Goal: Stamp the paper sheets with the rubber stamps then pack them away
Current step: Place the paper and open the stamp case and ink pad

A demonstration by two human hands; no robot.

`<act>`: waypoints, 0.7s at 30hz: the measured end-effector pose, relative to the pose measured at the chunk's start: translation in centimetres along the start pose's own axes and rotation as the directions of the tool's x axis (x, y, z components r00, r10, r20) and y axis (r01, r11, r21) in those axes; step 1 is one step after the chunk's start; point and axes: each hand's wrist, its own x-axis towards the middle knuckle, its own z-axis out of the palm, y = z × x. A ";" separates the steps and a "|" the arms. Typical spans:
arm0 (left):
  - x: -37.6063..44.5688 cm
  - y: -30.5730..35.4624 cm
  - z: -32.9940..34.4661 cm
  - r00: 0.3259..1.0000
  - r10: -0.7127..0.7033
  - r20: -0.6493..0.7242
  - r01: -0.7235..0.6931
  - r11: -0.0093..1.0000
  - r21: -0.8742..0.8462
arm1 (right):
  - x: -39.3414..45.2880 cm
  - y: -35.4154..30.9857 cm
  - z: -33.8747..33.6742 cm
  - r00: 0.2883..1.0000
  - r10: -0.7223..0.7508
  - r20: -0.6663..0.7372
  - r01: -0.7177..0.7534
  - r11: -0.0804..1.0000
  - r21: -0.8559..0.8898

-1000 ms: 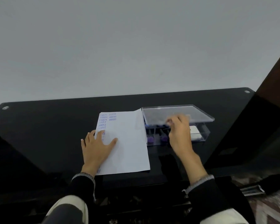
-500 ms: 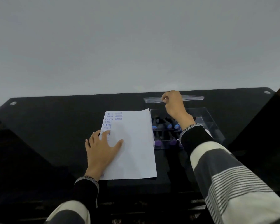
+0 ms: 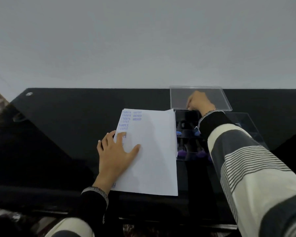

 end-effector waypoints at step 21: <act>-0.2 0.1 -0.7 0.998 0.000 0.064 0.001 1.000 -0.023 | -19.8 1.1 2.2 0.959 0.178 -0.222 -0.210 0.970 -0.126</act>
